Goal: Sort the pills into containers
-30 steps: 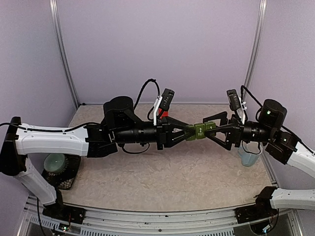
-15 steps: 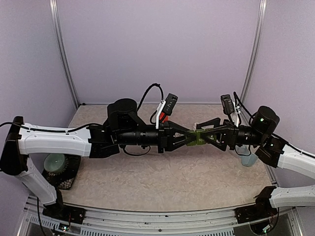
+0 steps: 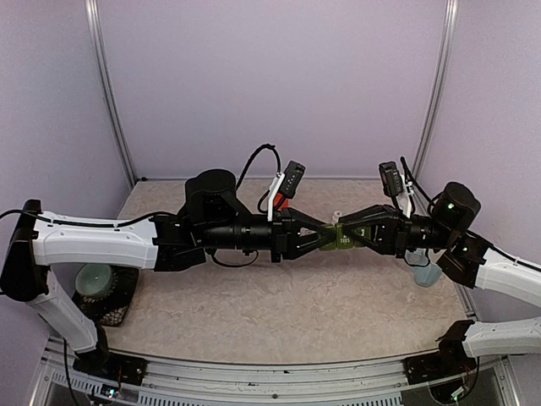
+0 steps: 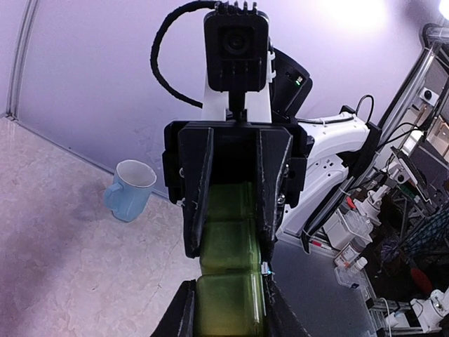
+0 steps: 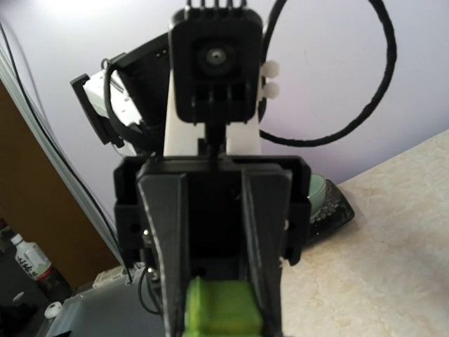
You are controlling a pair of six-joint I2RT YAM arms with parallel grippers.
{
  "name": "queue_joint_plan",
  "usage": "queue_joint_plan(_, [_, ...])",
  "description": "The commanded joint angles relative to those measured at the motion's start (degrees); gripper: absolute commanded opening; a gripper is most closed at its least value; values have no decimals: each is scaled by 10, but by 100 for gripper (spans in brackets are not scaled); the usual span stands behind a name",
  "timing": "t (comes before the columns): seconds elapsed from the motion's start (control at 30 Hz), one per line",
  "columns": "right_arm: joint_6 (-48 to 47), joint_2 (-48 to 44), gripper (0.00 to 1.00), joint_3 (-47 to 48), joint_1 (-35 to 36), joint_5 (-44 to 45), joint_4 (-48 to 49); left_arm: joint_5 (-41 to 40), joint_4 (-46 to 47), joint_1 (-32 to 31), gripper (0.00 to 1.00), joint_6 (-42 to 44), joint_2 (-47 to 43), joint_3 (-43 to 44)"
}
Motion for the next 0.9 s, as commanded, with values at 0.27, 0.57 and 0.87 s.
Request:
queue_joint_plan(0.27, [30, 12, 10, -1, 3, -24, 42, -9, 15, 6, 48, 4, -10, -3])
queue_joint_plan(0.57, [14, -43, 10, -12, 2, 131, 37, -56, 98, 15, 73, -43, -60, -98])
queue_joint_plan(0.87, [97, -46, 9, -55, 3, 208, 134, -16, 292, 28, 76, -127, -38, -146])
